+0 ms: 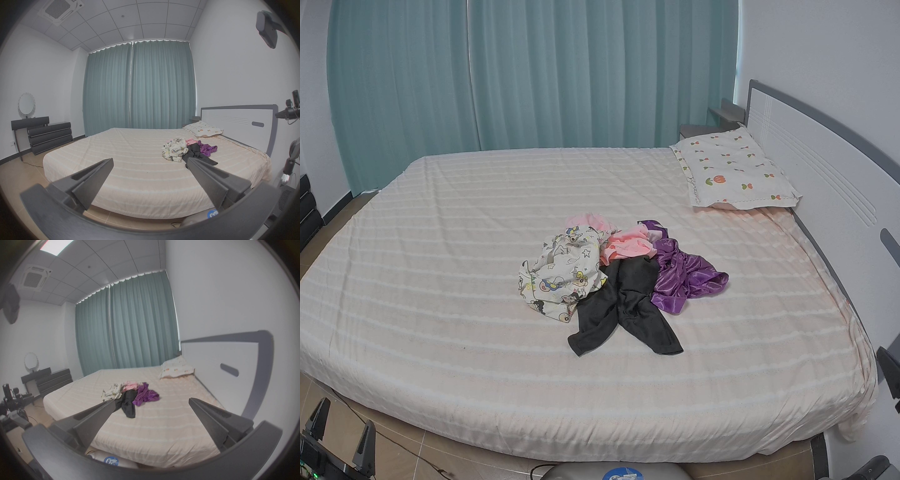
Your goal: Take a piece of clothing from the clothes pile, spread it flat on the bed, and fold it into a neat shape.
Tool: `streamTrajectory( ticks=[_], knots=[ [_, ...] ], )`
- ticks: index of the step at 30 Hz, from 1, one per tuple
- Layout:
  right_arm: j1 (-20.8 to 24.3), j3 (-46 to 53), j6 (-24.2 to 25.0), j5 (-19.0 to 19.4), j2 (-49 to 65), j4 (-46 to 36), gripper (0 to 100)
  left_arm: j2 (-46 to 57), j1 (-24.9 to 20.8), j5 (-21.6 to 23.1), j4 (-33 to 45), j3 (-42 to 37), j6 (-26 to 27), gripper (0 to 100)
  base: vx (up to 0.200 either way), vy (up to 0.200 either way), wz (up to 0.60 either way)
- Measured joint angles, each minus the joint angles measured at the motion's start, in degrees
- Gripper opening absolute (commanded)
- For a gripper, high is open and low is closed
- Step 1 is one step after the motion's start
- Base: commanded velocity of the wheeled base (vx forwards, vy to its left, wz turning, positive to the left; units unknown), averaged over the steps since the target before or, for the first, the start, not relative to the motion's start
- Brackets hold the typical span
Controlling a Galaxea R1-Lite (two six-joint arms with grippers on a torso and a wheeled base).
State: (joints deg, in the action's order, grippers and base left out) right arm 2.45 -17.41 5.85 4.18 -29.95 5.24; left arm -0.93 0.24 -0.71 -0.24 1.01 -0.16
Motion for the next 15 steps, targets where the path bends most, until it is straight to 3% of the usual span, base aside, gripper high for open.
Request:
streamTrajectory(
  ticks=[15],
  knots=[
    [7.9, -5.0, 8.9, 0.7, -43.2, 20.4, 100, 0.0, 0.0, -0.1, 0.0, 0.0, 0.3, 100, 0.000, 0.000, 0.00]
  ],
)
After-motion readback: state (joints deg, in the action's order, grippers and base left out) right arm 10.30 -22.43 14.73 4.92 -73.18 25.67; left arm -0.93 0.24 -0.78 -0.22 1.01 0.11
